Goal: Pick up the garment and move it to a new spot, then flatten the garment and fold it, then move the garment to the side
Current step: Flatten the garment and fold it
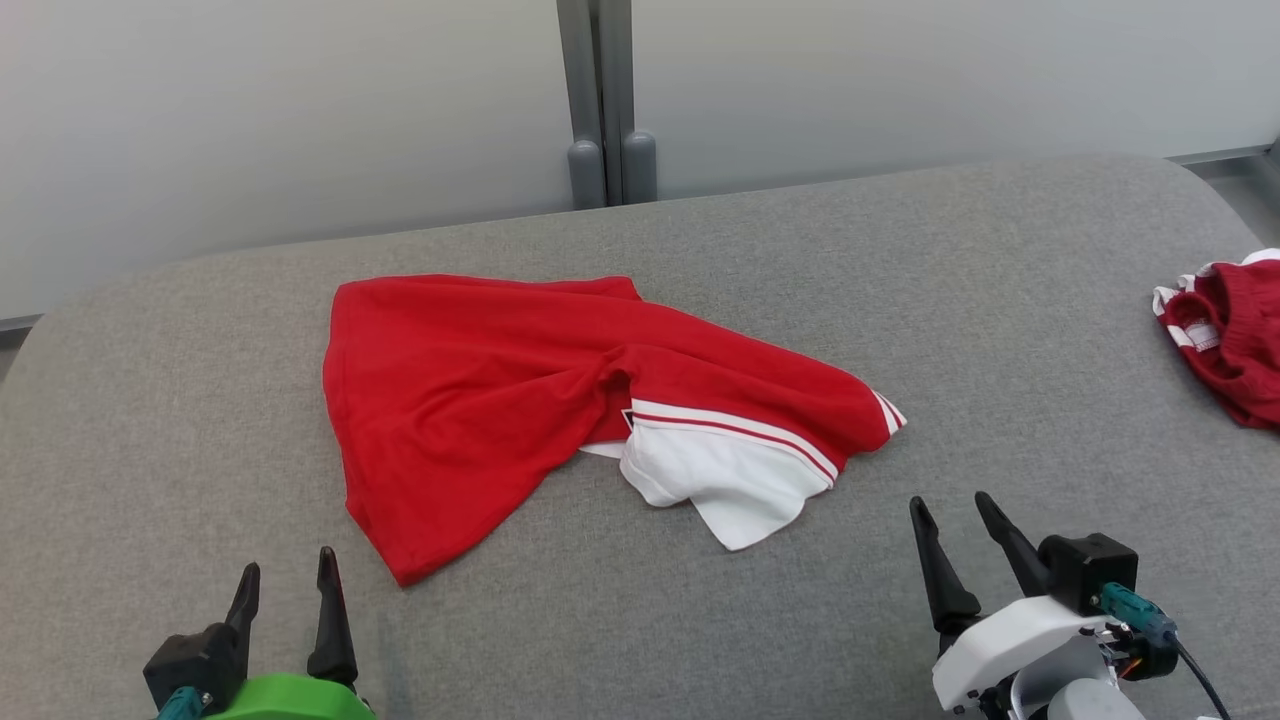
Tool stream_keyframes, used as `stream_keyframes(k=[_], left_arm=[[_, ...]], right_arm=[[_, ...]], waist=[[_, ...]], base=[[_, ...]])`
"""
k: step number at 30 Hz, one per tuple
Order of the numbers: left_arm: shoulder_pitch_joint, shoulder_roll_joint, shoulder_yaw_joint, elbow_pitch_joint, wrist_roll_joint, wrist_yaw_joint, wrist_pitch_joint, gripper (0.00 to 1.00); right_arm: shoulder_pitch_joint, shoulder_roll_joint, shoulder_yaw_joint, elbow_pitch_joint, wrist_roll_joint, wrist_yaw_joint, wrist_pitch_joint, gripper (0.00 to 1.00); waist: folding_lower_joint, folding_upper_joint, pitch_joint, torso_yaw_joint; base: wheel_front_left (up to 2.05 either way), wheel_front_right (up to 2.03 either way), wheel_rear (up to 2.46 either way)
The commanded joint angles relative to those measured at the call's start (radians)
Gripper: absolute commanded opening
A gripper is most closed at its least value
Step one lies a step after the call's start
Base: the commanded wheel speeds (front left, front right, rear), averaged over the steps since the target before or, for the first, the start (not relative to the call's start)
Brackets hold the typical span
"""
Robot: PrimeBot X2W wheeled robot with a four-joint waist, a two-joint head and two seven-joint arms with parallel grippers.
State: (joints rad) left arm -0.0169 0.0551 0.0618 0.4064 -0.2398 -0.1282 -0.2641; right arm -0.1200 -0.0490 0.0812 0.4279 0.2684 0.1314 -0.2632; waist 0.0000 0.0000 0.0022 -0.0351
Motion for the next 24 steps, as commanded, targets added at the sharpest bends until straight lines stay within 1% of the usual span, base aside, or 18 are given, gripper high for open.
stream_keyframes(k=[1,4,11,16,24], left_arm=[[0.01,-0.001,-0.005,-0.002,-0.003,-0.004,0.0,1.0],[0.006,-0.002,-0.023,0.005,-0.008,-0.004,0.0,1.0],[-0.01,-0.002,-0.075,0.03,-0.03,-0.004,0.0,1.0],[-0.028,0.006,-0.102,0.033,-0.04,-0.004,0.0,1.0],[-0.068,0.023,-0.141,0.025,-0.065,-0.004,0.0,1.0]], right_arm=[[0.003,-0.004,0.007,0.0,-0.003,-0.002,-0.002,1.0],[-0.006,-0.003,0.053,0.015,0.004,-0.002,-0.002,1.0],[-0.056,-0.004,0.227,0.117,0.071,-0.002,-0.002,1.0],[-0.096,-0.004,0.274,0.172,0.121,-0.002,-0.002,1.0],[-0.144,-0.004,0.282,0.233,0.206,-0.002,-0.002,1.0]], waist=[[0.0,0.0,0.002,0.003],[0.0,0.0,0.008,0.01],[0.0,0.0,0.033,0.052],[0.0,0.0,0.06,0.079],[0.0,0.0,0.102,0.104]], base=[[0.0,0.0,0.0],[0.0,0.0,0.0],[0.0,0.0,0.0],[0.0,0.0,0.0],[0.0,0.0,0.0]])
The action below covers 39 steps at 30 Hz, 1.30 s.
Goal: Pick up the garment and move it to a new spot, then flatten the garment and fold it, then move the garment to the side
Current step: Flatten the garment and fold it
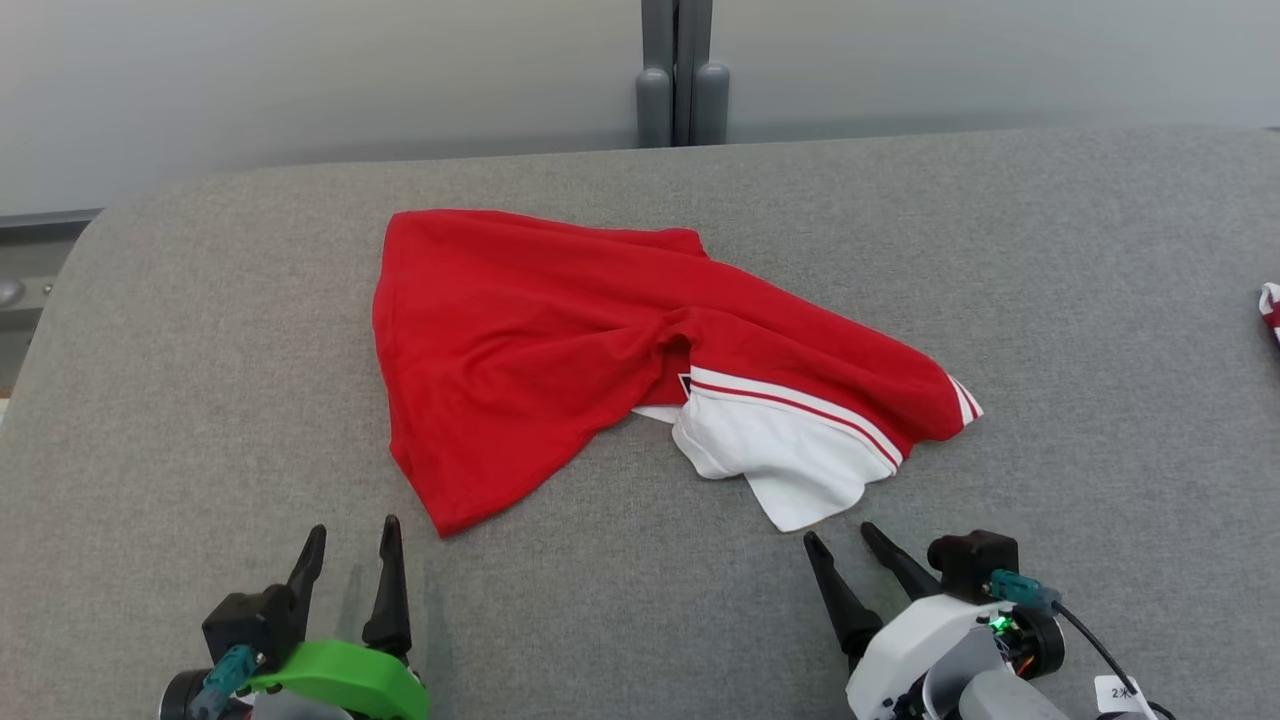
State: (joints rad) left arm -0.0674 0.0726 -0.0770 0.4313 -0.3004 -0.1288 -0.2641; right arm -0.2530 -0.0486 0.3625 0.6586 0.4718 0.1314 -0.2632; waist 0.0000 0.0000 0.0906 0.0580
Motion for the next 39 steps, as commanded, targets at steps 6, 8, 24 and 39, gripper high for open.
stream_keyframes(k=[6,8,24,39], left_arm=[[-0.054,0.009,-0.033,-0.004,-0.018,-0.003,0.0,1.0],[-0.062,0.012,-0.041,-0.005,-0.022,-0.003,0.0,1.0],[-0.118,0.026,-0.111,0.027,-0.114,-0.003,0.0,1.0],[-0.166,0.061,-0.236,0.099,-0.277,-0.003,0.0,1.0]], right_arm=[[-0.042,-0.004,0.052,0.021,0.073,-0.002,-0.001,1.0],[-0.047,-0.004,0.065,0.023,0.094,-0.002,-0.001,1.0],[-0.108,-0.004,0.089,0.049,0.096,-0.002,0.003,0.0],[-0.095,-0.01,0.036,0.024,0.038,-0.002,0.003,0.0]], waist=[[0.0,0.0,0.05,0.024],[0.0,0.0,0.058,0.028],[0.0,0.0,0.121,0.042],[0.0,0.0,0.153,-0.005]], base=[[0.0,0.0,0.0],[0.0,0.0,0.0],[0.0,0.0,0.0],[0.0,0.0,0.0]])
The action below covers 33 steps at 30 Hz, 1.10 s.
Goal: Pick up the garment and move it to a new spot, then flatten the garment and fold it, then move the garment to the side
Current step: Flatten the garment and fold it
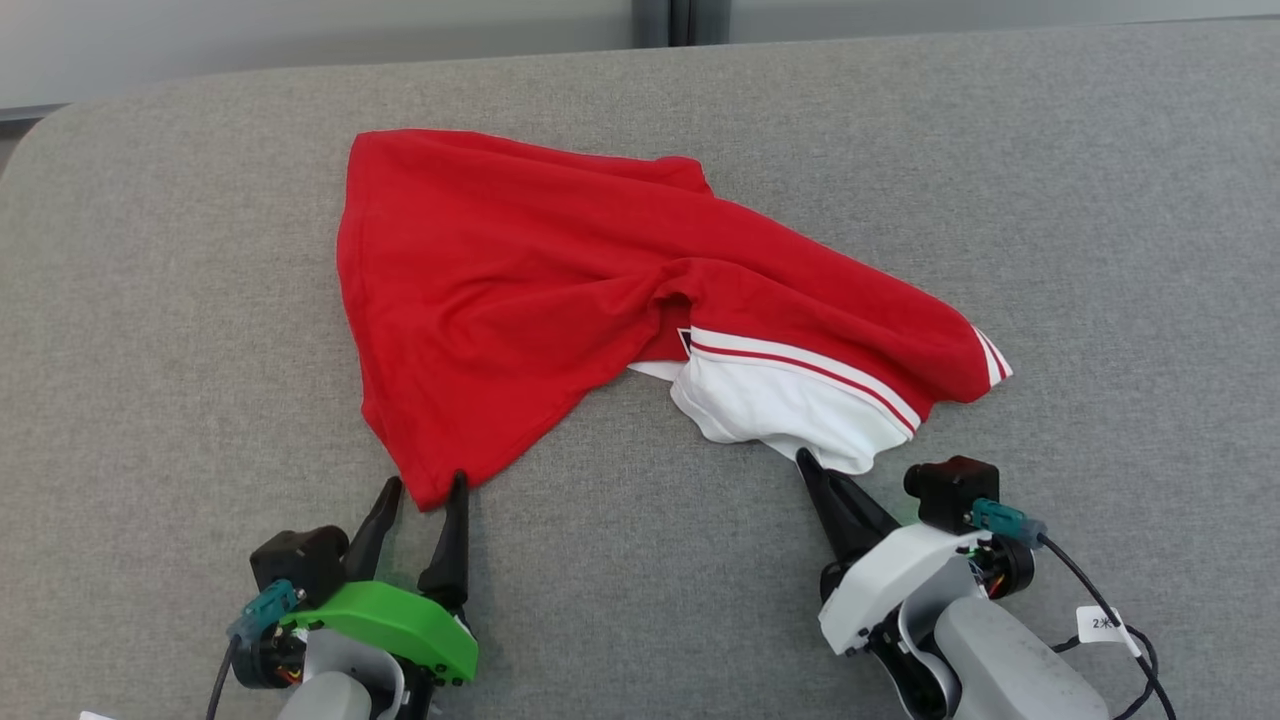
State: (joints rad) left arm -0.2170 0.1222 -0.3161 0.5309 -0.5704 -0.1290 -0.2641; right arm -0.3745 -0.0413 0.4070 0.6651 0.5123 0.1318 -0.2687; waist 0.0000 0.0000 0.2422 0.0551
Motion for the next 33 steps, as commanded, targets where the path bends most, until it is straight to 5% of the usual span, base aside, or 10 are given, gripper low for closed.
stream_keyframes(k=[1,5,6,7,8,17,24,33], left_arm=[[-0.014,0.011,-0.001,-0.003,-0.021,-0.003,0.0,1.0],[-0.017,0.024,-0.015,-0.002,-0.038,-0.003,0.0,1.0],[-0.018,0.024,-0.019,0.001,-0.046,-0.003,0.0,0.85],[-0.024,0.029,-0.034,0.001,-0.064,-0.003,0.0,0.29],[-0.029,0.035,-0.039,0.0,-0.073,-0.003,0.0,0.0],[-0.021,0.066,-0.061,-0.035,-0.109,-0.003,0.0,0.0],[-0.006,0.095,-0.041,-0.184,-0.068,-0.003,0.0,0.0],[-0.184,0.27,-0.016,-0.399,-0.023,-0.003,0.0,0.0]], right_arm=[[0.028,-0.017,-0.01,0.015,-0.004,-0.003,0.008,0.0],[0.029,-0.017,-0.012,0.006,-0.01,-0.002,0.008,0.0],[0.028,-0.017,-0.012,0.004,-0.011,-0.002,0.008,0.0],[0.027,-0.017,-0.012,-0.004,-0.012,-0.002,0.007,0.0],[0.026,-0.017,-0.014,-0.007,-0.015,-0.002,0.007,0.0],[0.033,-0.013,-0.054,-0.052,-0.023,-0.002,0.005,0.0],[0.031,-0.012,-0.164,-0.249,0.009,-0.002,0.004,0.0],[-0.109,-0.025,-0.363,-0.549,-0.127,-0.002,0.004,0.0]], waist=[[0.0,0.0,0.003,-0.004],[0.0,0.0,0.006,-0.012],[0.0,0.0,0.007,-0.014],[0.0,0.0,0.011,-0.017],[0.0,0.0,0.012,-0.018],[0.0,0.0,-0.014,-0.023],[0.0,0.0,-0.091,-0.034],[0.0,0.0,-0.227,-0.073]], base=[[0.0,0.0,0.0],[0.0,0.0,0.0],[0.0,0.0,0.0],[0.0,0.0,0.0],[0.0,0.0,0.0],[0.0,0.0,0.0],[0.0,0.0,0.0],[0.0,0.0,0.0]])
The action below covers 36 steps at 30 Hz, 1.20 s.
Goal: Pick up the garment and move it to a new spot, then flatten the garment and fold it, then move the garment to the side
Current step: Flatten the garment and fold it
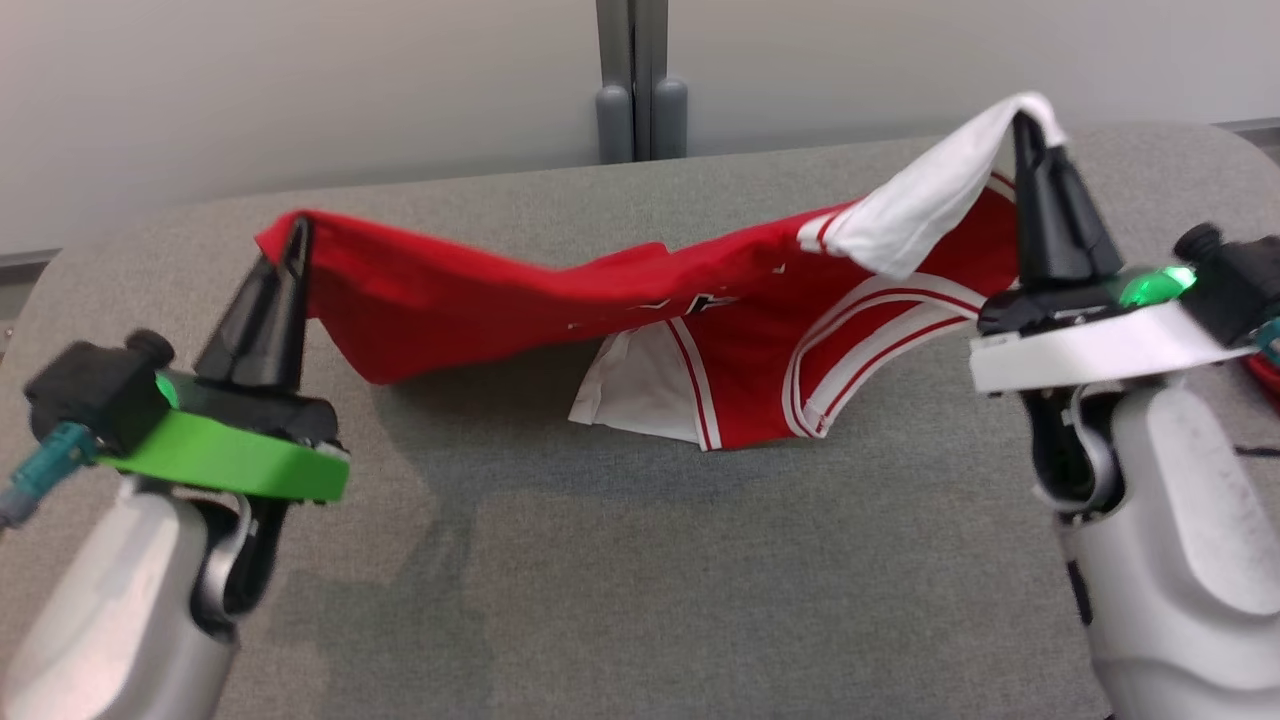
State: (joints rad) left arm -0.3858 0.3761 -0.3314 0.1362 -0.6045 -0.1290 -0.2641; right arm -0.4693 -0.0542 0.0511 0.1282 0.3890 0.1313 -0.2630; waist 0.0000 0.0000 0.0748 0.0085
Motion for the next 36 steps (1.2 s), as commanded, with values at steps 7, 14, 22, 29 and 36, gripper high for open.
stream_keyframes(k=[7,14,22,29,36], left_arm=[[-0.225,0.157,-0.049,-0.027,-0.064,-0.003,0.01,0.0],[-0.425,0.217,-0.116,0.035,-0.132,-0.002,0.12,0.0],[-0.568,0.223,-0.144,0.176,-0.187,-0.001,0.127,0.0],[-0.731,0.227,-0.169,0.301,-0.207,-0.001,0.065,0.0],[-0.88,0.206,-0.169,0.392,-0.195,-0.001,0.005,0.0]], right_arm=[[-0.236,-0.11,-0.045,-0.133,-0.045,-0.001,0.044,0.0],[-0.482,-0.189,-0.043,-0.082,-0.093,-0.001,0.147,0.0],[-0.684,-0.194,-0.044,0.092,-0.244,-0.002,0.177,0.0],[-0.868,-0.125,-0.094,0.226,-0.399,-0.002,0.151,0.0],[-0.986,-0.054,-0.203,0.309,-0.526,-0.002,0.079,0.0]], waist=[[0.0,0.0,-0.096,-0.053],[0.0,0.0,-0.065,-0.06],[0.0,0.0,0.098,-0.065],[0.0,0.0,0.278,-0.073],[0.0,0.0,0.367,-0.077]], base=[[0.0,0.0,0.0],[0.0,0.0,0.0],[0.0,0.0,0.0],[0.0,0.0,0.0],[0.0,0.0,0.0]])
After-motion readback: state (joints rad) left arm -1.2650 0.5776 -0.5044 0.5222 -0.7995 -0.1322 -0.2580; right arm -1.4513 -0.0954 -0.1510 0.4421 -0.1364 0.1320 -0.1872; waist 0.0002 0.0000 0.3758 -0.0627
